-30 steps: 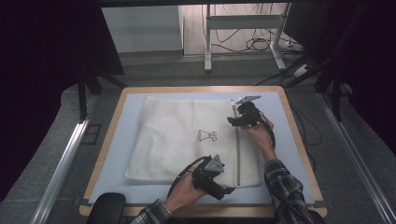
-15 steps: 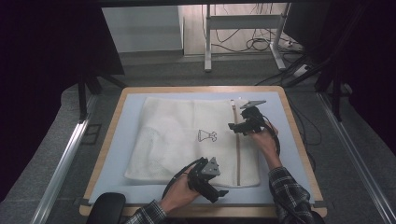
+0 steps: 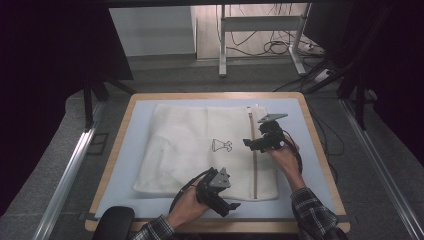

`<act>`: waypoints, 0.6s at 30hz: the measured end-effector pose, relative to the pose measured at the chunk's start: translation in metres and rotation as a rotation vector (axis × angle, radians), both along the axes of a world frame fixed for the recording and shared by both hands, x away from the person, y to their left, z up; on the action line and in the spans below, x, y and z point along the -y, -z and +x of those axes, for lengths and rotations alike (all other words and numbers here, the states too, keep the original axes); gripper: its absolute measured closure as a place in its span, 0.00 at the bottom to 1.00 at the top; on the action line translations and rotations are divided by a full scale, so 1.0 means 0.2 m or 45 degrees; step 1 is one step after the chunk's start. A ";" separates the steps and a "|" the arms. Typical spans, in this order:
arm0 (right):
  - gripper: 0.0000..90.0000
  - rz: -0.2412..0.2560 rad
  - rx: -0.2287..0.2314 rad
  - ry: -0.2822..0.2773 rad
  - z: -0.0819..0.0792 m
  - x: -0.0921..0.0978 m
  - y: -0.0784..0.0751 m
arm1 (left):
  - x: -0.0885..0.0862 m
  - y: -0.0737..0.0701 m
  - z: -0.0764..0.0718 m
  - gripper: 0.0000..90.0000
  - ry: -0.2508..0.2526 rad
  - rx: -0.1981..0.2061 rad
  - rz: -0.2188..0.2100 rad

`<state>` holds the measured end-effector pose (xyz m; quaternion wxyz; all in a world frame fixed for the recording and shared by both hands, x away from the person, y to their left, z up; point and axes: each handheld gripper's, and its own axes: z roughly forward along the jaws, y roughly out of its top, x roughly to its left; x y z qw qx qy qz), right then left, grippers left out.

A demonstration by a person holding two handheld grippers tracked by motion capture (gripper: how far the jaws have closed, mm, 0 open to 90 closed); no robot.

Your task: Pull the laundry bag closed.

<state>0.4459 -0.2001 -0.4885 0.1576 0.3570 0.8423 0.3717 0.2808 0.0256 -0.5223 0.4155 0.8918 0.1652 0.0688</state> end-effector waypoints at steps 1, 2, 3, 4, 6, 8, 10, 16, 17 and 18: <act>0.06 0.000 -0.003 -0.002 -0.02 0.00 -0.01 | 0.00 0.00 0.00 0.04 -0.003 0.002 -0.003; 0.06 0.001 -0.001 -0.004 -0.02 0.00 -0.01 | -0.01 0.00 0.00 0.04 -0.008 0.001 -0.007; 0.06 0.005 -0.002 -0.007 -0.04 0.00 -0.01 | -0.02 -0.01 0.00 0.04 -0.003 0.006 -0.002; 0.05 -0.001 -0.002 -0.007 -0.06 0.00 -0.01 | -0.03 -0.01 0.00 0.04 -0.010 0.011 -0.006; 0.04 -0.005 -0.002 -0.007 -0.08 0.00 -0.01 | -0.04 -0.02 0.00 0.04 -0.015 0.016 -0.005; 0.04 -0.004 -0.003 -0.013 -0.10 0.00 -0.01 | -0.04 -0.02 0.00 0.04 -0.018 0.019 -0.003; 0.03 -0.006 0.008 -0.034 -0.13 -0.01 -0.02 | -0.06 -0.02 0.00 0.04 -0.029 0.012 -0.014; 0.02 0.005 0.024 -0.062 -0.18 -0.01 -0.03 | -0.09 -0.03 0.00 0.04 -0.040 0.013 -0.010; 0.02 0.006 0.024 -0.064 -0.19 -0.01 -0.03 | -0.10 -0.03 0.00 0.04 -0.040 0.018 -0.005; 0.02 0.008 0.026 -0.068 -0.21 -0.01 -0.03 | -0.10 -0.03 0.00 0.04 -0.039 0.023 -0.004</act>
